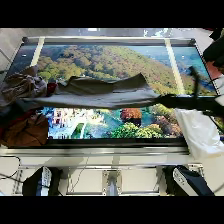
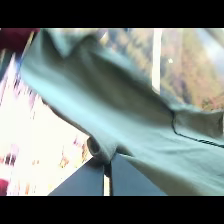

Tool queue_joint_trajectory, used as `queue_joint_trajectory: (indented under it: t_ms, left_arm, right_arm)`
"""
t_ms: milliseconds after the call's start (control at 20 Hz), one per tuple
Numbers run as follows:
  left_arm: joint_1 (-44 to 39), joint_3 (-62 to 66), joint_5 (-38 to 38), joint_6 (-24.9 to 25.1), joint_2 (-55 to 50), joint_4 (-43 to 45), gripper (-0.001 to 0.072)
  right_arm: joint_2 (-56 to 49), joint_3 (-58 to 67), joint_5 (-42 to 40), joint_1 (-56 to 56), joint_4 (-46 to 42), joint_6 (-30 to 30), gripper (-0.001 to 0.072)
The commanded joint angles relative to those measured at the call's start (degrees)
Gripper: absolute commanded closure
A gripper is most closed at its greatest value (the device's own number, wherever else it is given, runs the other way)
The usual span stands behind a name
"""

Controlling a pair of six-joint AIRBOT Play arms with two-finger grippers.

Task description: Fold the shirts.

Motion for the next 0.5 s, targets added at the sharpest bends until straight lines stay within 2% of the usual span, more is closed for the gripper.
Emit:
queue_joint_trajectory:
  t_ms: [0, 100, 150, 300, 450]
  left_arm:
    - [-5.8, 17.1, -7.3, -0.6, 4.1, 1.9, 0.0697]
    - [-11.1, 27.5, -7.3, -1.6, 4.1, 7.1, 0.0697]
    - [-13.6, 33.4, -7.2, -2.7, 4.0, 12.6, 0.0697]
    - [-23.0, 48.2, -6.6, -12.0, 3.5, 36.2, 0.0698]
    - [-37.2, 55.8, -7.7, -18.7, 1.9, 60.2, 0.0699]
  right_arm:
    - [13.9, 12.2, 5.6, 0.0, -6.1, 5.2, 0.0696]
    - [19.2, 19.5, 5.3, 0.0, -6.3, 9.8, 0.0696]
    - [20.7, 23.3, 4.5, 0.0, -6.5, 11.2, 0.0696]
    - [21.5, 36.6, 2.9, 0.0, -10.5, 15.5, 0.0698]
    - [18.5, 45.9, 2.9, 0.0, -20.9, 18.1, 0.0698]
